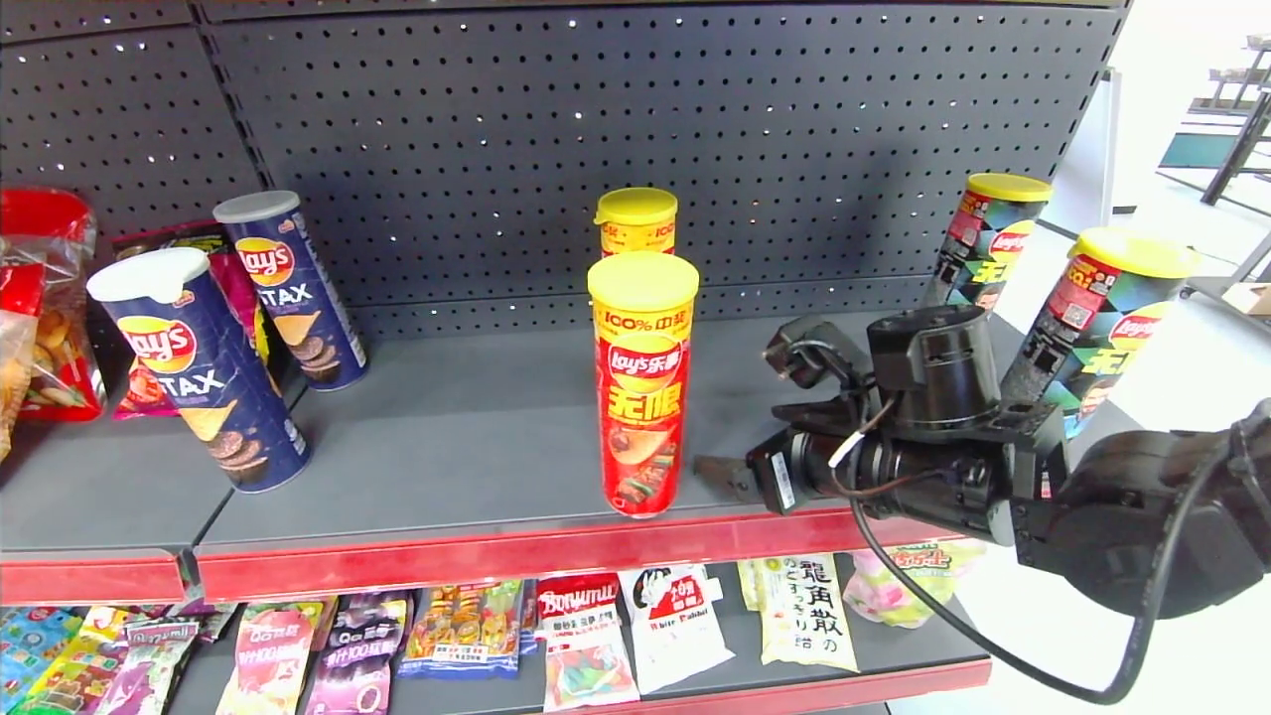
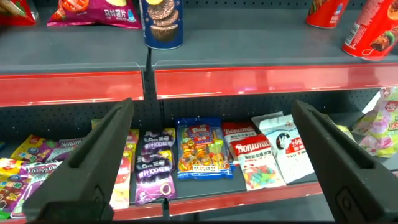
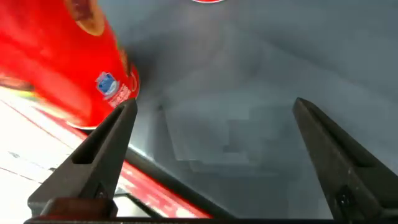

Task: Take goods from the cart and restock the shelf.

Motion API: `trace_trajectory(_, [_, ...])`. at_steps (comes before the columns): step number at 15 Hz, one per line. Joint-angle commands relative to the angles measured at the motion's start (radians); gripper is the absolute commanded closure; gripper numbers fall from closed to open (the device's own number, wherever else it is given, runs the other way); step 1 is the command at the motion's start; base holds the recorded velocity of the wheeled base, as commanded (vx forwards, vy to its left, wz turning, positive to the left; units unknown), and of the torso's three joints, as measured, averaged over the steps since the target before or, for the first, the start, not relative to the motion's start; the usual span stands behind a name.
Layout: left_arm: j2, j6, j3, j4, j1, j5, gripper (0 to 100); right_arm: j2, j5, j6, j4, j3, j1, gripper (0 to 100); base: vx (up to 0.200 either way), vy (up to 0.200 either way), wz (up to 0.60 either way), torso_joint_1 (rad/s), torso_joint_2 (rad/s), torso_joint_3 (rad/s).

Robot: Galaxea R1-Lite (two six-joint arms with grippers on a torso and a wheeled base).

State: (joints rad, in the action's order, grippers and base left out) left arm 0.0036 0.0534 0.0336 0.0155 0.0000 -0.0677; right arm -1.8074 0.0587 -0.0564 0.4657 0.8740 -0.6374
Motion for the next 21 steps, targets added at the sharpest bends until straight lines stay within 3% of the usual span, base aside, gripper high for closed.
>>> trace_trajectory(1, [-0.001,0.0,0.0,0.0,0.0,0.0,0,-0.024,0.0,-0.01,0.001,0.006,0.004,0,0.0,0.0,0.0,0.0,0.0,0.0])
trace_trajectory(21, [-0.001,0.0,0.0,0.0,0.0,0.0,0,-0.064,-0.008,-0.017,0.001,0.039,-0.033,0,0.0,0.0,0.0,0.0,0.0,0.0])
